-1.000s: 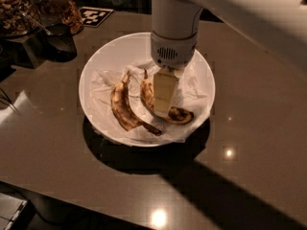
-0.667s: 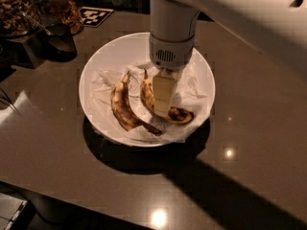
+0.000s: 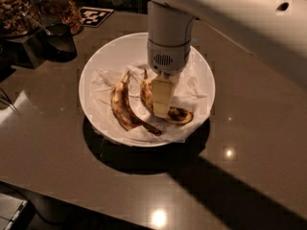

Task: Pick banana from white bowl

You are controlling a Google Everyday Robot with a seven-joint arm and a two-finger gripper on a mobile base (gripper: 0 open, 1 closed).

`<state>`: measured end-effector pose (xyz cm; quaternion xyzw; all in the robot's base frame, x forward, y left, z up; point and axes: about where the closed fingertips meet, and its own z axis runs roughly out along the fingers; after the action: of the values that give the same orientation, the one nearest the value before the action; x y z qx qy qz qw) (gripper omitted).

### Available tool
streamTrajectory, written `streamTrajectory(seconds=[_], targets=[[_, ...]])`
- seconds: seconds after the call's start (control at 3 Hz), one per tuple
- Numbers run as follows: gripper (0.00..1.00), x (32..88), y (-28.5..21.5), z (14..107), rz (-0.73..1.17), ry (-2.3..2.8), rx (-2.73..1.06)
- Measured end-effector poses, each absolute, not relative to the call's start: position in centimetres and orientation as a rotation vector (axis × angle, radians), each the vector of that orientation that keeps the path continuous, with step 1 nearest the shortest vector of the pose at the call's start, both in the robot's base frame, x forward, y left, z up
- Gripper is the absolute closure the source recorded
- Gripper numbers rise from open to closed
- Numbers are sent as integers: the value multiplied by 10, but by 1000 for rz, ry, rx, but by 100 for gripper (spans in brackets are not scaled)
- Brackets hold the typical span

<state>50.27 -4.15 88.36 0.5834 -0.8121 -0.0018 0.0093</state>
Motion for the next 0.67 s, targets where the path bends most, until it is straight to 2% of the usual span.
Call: streamTrajectory(seconds=[0.67], targets=[[38,501,-38,874,-16,-2499,1829]])
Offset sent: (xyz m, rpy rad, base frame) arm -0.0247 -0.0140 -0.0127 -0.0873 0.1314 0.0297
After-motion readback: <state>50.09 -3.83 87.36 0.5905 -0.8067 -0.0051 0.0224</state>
